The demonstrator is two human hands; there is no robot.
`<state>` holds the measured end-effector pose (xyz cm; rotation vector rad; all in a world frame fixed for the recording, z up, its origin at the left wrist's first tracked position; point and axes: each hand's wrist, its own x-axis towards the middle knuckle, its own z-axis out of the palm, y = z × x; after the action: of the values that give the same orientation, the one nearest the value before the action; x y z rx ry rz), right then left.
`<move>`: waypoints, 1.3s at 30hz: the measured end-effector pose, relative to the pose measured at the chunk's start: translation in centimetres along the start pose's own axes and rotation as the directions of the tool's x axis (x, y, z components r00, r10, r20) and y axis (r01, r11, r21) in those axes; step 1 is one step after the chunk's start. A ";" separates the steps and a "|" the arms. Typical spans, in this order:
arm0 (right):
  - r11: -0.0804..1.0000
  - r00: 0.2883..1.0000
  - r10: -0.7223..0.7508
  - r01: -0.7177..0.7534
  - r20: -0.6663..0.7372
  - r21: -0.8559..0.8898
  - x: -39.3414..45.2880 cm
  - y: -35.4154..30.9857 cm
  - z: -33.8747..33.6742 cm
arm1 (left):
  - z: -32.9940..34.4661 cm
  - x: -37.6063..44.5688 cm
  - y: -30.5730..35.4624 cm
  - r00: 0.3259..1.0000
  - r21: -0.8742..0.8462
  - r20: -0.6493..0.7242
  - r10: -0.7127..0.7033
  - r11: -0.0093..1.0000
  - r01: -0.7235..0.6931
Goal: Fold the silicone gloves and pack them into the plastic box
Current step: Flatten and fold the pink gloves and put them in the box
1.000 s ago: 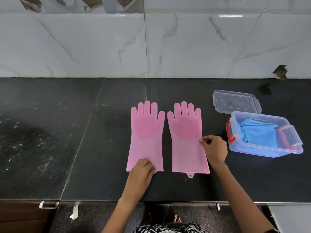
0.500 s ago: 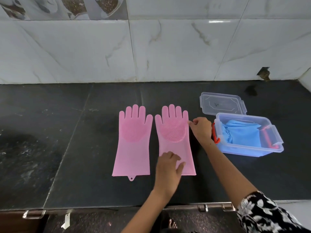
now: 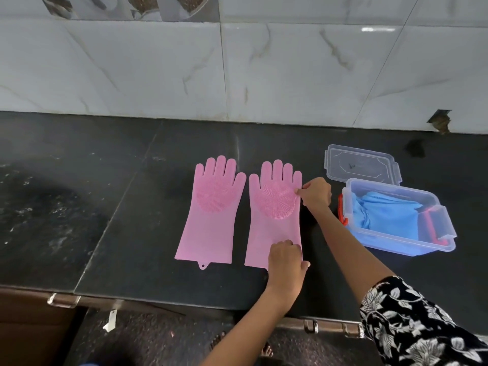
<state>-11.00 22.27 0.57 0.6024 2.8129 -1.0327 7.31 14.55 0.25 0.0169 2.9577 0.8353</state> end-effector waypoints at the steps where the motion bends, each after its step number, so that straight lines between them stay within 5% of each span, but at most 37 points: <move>1: 1.000 1.000 0.006 -0.006 0.002 -0.001 0.0 0.0 -0.1 | 0.0 0.0 0.0 1.000 -0.001 -0.007 -0.005 1.000 0.005; 11: 0.992 1.000 0.001 -0.002 0.007 0.124 0.3 -1.1 -0.1 | -1.6 0.3 -0.5 0.989 -0.209 -0.029 -0.146 0.968 0.137; 20: 0.850 0.964 -0.265 0.224 0.018 0.477 -2.5 -9.4 -0.6 | -11.3 -0.4 -6.1 0.946 -0.466 -0.142 -0.291 0.863 0.195; 25: 0.846 0.903 -0.427 0.419 -0.052 0.329 -5.5 -15.9 3.5 | -15.2 -1.2 -12.6 0.902 -0.482 -0.163 -0.399 0.830 0.280; 29: 0.883 0.880 -0.461 0.441 0.117 0.162 -9.1 -18.4 9.8 | -15.1 -2.0 -17.2 0.849 -0.431 -0.095 -0.520 0.790 0.436; 33: 0.896 0.865 -0.444 0.422 0.234 0.140 -10.3 -16.4 12.5 | -13.9 -2.3 -19.2 0.844 -0.413 -0.052 -0.534 0.781 0.469; 39: 0.929 0.927 -0.370 0.368 0.068 0.041 -10.0 -9.4 8.4 | -13.7 -2.2 -19.5 0.877 -0.373 -0.069 -0.475 0.828 0.419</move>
<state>-5.92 7.07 1.91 0.0261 2.9134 -1.1215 8.70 -9.28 1.90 -0.7698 2.7054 1.3043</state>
